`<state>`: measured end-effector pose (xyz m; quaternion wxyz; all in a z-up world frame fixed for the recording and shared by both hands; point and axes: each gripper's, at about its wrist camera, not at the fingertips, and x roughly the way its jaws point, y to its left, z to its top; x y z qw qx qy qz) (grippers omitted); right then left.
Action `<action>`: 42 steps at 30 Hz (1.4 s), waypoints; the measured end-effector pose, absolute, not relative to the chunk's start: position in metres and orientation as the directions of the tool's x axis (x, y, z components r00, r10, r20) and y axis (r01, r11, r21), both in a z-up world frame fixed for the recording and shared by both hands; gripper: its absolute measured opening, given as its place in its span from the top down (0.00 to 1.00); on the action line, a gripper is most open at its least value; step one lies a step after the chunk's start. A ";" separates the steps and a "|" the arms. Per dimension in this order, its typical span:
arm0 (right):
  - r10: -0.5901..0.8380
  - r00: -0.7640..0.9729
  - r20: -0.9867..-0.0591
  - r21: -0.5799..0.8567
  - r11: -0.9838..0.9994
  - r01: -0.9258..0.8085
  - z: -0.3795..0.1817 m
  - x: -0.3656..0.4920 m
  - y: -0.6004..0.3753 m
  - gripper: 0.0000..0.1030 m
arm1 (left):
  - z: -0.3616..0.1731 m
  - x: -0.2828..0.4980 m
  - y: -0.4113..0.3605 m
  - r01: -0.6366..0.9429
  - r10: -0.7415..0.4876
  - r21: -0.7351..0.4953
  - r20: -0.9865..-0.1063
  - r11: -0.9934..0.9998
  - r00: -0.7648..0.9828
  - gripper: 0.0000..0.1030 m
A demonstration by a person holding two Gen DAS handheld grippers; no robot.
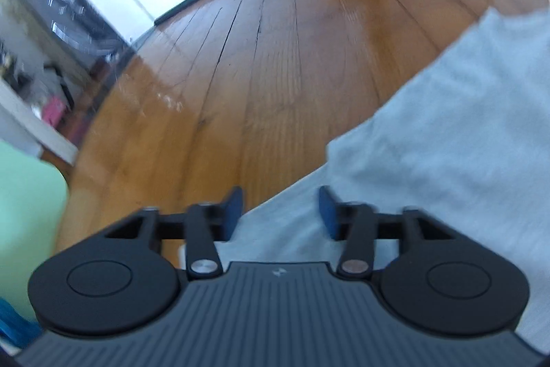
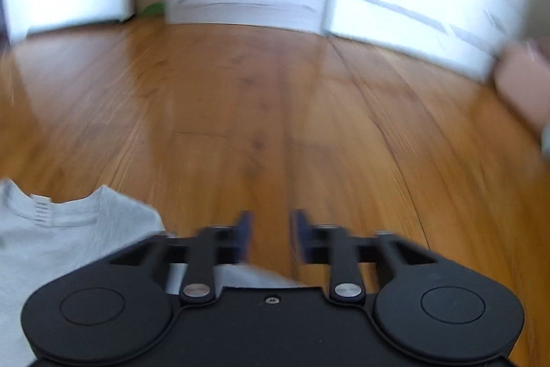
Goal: Fold clothes
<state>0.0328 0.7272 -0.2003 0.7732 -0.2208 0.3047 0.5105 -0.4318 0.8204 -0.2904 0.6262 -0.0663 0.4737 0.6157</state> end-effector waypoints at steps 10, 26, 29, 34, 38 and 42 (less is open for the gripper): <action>0.605 0.113 -0.788 0.259 0.493 -0.831 -0.213 0.073 0.539 0.48 | -0.250 -0.424 0.749 -0.911 0.640 0.197 -0.764 0.361 0.089 0.37; 0.603 0.198 -0.773 0.038 0.355 -0.934 -0.237 0.039 0.523 0.40 | -0.279 -0.462 0.740 -0.920 0.590 0.367 -0.776 0.134 -0.224 0.31; 0.589 0.242 -0.771 0.066 0.451 -0.890 -0.239 0.052 0.516 0.39 | -0.280 -0.477 0.742 -0.924 0.579 0.373 -0.773 0.083 -0.260 0.31; 0.606 0.220 -0.764 0.268 0.609 -0.747 -0.240 0.073 0.501 0.39 | -0.276 -0.488 0.731 -0.911 0.557 0.411 -0.755 -0.009 -0.346 0.32; 0.579 0.208 -0.788 0.130 0.487 -0.864 -0.210 0.037 0.486 0.39 | -0.252 -0.471 0.684 -0.960 0.638 0.273 -0.751 0.066 -0.170 0.33; 0.593 0.077 -0.802 0.186 0.369 -0.911 -0.186 0.014 0.451 0.38 | -0.251 -0.441 0.649 -0.945 0.632 0.198 -0.775 0.259 0.011 0.33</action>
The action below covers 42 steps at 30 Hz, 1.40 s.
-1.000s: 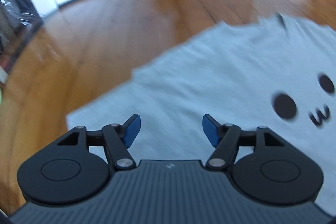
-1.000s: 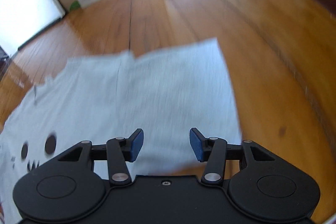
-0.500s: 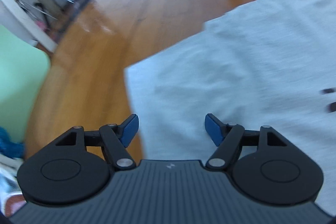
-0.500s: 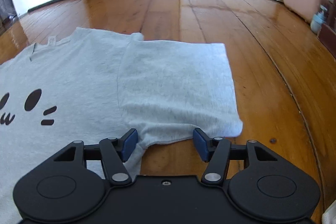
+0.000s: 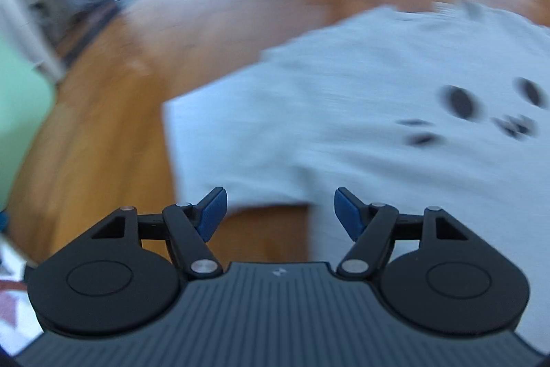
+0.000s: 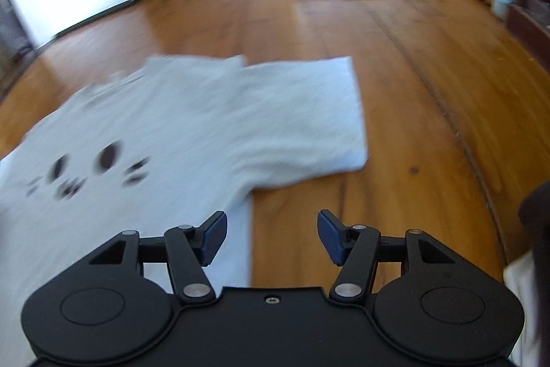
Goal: Fold clothes
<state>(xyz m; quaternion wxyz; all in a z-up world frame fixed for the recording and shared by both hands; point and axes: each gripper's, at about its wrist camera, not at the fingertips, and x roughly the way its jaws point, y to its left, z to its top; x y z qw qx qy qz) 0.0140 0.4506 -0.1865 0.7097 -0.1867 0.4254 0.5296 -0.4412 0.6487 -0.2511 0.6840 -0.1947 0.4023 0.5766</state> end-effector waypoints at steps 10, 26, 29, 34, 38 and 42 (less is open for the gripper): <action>0.541 -0.043 -0.840 0.245 0.307 -0.919 -0.211 -0.023 0.359 0.38 | -0.251 -0.495 0.608 -0.966 0.514 0.211 -0.851 0.150 -0.106 0.44; 0.567 0.038 -0.823 0.208 0.363 -0.908 -0.203 -0.078 0.278 0.50 | -0.233 -0.379 0.466 -0.907 0.428 -0.077 -0.863 0.415 0.269 0.41; 0.585 0.048 -0.810 0.207 0.360 -0.910 -0.191 -0.083 0.238 0.50 | -0.235 -0.328 0.439 -0.839 0.372 -0.133 -0.852 0.527 0.368 0.41; 0.532 0.216 -0.819 -0.194 0.096 -0.976 -0.202 -0.137 0.178 0.58 | -0.246 -0.265 0.395 -0.743 0.269 -0.260 -0.817 0.616 0.510 0.41; 0.523 0.239 -0.818 -0.285 -0.008 -0.959 -0.221 -0.152 0.160 0.62 | -0.252 -0.233 0.363 -0.648 0.164 -0.321 -0.803 0.690 0.573 0.41; 0.542 0.261 -0.799 -0.362 -0.086 -0.928 -0.236 -0.162 0.161 0.64 | -0.249 -0.227 0.353 -0.620 0.175 -0.279 -0.803 0.734 0.569 0.41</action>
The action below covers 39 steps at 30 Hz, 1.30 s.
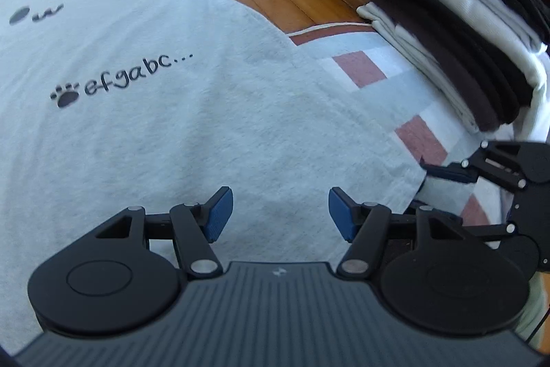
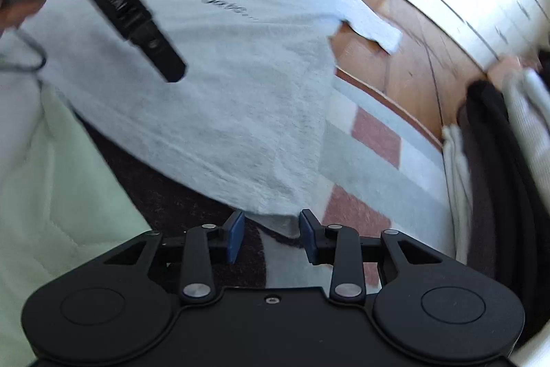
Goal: Fold clothes
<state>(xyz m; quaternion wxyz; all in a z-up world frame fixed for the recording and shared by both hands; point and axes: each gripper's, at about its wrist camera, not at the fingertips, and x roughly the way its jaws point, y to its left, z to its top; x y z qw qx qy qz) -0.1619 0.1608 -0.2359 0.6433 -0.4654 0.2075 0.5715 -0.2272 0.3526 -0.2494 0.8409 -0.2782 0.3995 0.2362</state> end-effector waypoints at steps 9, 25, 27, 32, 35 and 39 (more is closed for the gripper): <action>0.599 0.271 -0.754 -0.384 -0.066 -0.921 -0.230 -0.159 0.165 0.61 | -0.250 -0.230 0.348 -0.616 0.186 -0.241 -0.817 0.750 0.546 0.40; 0.712 0.196 -0.674 -0.335 -0.058 -0.941 -0.222 -0.160 0.169 0.98 | -0.239 -0.255 0.348 -0.683 0.304 -0.113 -0.835 0.721 0.459 0.39; 0.800 0.209 -0.563 -0.254 0.073 -0.964 -0.190 -0.157 0.152 0.98 | -0.231 -0.278 0.350 -0.742 0.366 -0.079 -0.832 0.666 0.417 0.39; 0.795 0.254 -0.550 0.087 0.357 -0.930 -0.196 -0.124 0.122 0.98 | -0.216 -0.341 0.355 -0.866 0.473 -0.027 -0.829 0.499 0.298 0.37; 0.747 0.246 -0.618 0.173 0.435 -0.884 -0.216 -0.113 0.121 0.97 | -0.210 -0.362 0.361 -0.870 0.490 0.122 -0.859 0.477 0.148 0.36; 0.805 0.200 -0.558 0.280 0.410 -0.868 -0.189 -0.104 0.120 0.97 | -0.195 -0.402 0.374 -0.872 0.478 0.137 -0.870 0.470 0.122 0.34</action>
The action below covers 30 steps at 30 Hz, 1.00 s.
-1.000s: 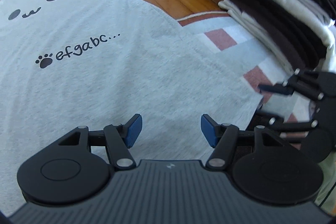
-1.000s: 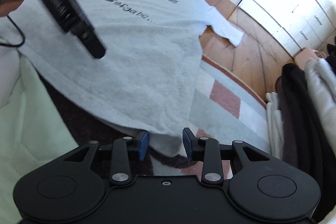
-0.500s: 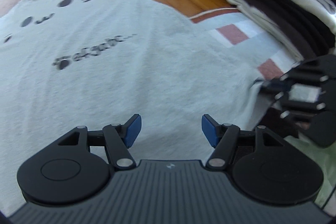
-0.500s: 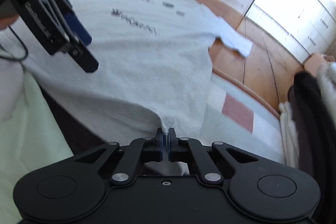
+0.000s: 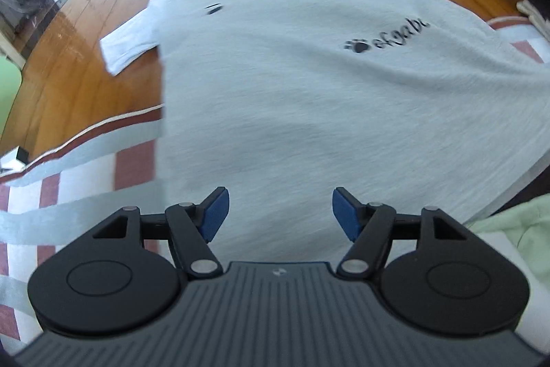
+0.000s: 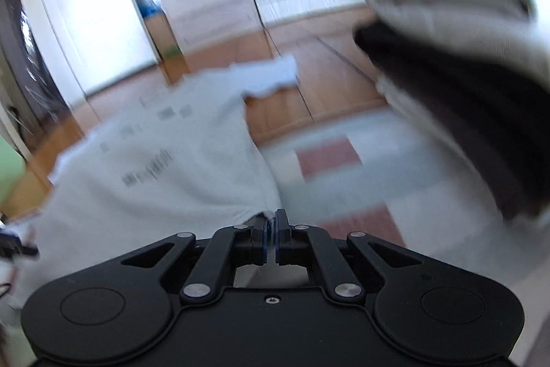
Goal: Fold clothes
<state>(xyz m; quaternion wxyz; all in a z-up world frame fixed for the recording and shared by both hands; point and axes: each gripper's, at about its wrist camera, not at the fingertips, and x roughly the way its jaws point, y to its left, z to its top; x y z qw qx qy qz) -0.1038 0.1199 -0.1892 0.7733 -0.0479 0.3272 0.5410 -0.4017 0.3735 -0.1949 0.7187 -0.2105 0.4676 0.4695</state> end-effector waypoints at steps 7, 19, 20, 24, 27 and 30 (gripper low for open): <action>0.655 0.216 -0.724 0.186 0.487 -0.853 -0.220 -0.099 0.125 0.97 | -0.176 -0.442 0.395 -0.823 0.433 0.196 -0.899 0.534 0.067 0.32; 0.729 0.327 -0.602 0.045 0.440 -0.897 -0.187 -0.120 0.124 0.96 | -0.184 -0.452 0.397 -0.737 0.369 0.193 -0.926 0.648 0.082 0.27; 0.726 0.336 -0.600 0.027 0.439 -0.898 -0.186 -0.122 0.125 0.96 | -0.188 -0.451 0.395 -0.729 0.333 0.162 -0.938 0.665 0.095 0.25; 0.722 0.352 -0.596 -0.002 0.437 -0.900 -0.186 -0.129 0.127 0.96 | -0.212 -0.456 0.414 -0.787 0.187 0.057 -0.980 0.615 0.075 0.19; 0.726 0.348 -0.593 -0.001 0.432 -0.902 -0.186 -0.129 0.126 0.96 | -0.224 -0.473 0.439 -0.871 0.139 -0.012 -0.986 0.491 0.092 0.19; 0.714 0.354 -0.604 -0.006 0.440 -0.898 -0.190 -0.128 0.126 0.96 | -0.235 -0.490 0.458 -0.911 0.093 -0.127 -0.980 0.392 0.177 0.19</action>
